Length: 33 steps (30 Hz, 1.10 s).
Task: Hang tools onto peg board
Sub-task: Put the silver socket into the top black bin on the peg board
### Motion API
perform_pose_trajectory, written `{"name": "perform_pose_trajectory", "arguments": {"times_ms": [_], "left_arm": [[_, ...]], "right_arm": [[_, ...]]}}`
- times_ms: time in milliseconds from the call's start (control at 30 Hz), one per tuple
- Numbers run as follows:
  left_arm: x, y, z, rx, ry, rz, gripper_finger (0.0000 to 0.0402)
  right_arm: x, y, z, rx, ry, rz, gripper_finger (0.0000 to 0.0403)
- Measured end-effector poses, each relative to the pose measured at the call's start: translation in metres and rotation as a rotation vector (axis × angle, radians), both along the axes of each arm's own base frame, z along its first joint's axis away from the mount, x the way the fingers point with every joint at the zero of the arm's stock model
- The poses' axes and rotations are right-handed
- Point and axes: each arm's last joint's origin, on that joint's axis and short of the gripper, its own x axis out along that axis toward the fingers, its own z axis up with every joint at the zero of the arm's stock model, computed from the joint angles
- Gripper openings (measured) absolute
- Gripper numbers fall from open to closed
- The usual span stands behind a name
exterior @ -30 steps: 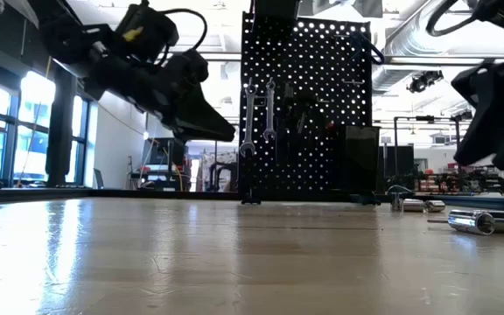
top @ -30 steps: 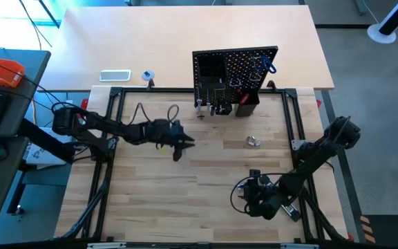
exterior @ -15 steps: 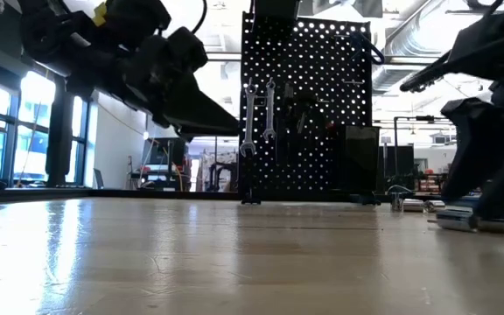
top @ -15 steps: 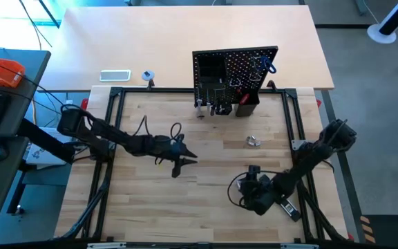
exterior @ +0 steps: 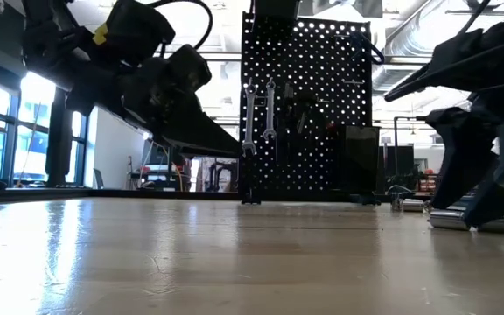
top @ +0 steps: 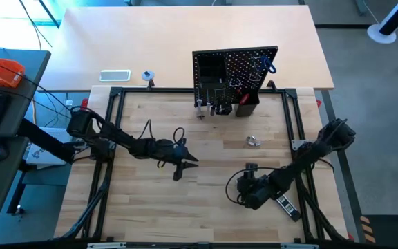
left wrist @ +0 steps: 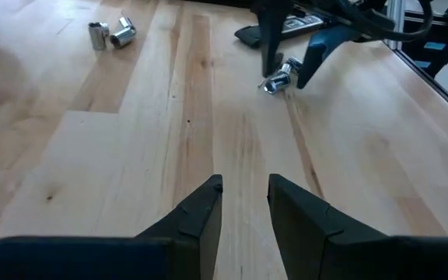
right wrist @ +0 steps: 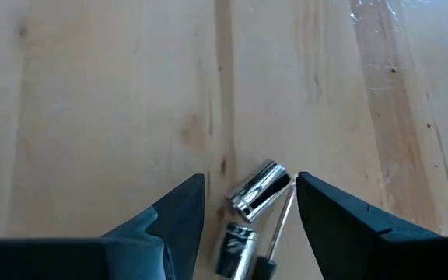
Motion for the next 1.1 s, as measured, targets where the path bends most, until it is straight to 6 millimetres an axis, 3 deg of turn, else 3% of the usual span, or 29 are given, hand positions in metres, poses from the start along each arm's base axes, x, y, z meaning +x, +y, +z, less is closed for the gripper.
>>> {"name": "perform_pose_trajectory", "arguments": {"times_ms": [367, 667, 1100], "left_arm": [[0.0, -0.001, 0.001, 0.016, -0.013, -0.011, 0.0101], [0.0, -0.001, 0.001, 0.023, -0.013, -0.014, 0.0101], [0.002, -0.001, 0.006, 0.015, -0.069, -0.019, 0.0101]], "right_arm": [[0.009, -0.011, -0.009, 0.044, 0.07, -0.033, 0.0182], [0.009, -0.01, -0.012, 0.059, 0.098, -0.017, 0.0046], [0.009, -0.009, -0.011, 0.04, 0.063, -0.026, 0.0046]]}}
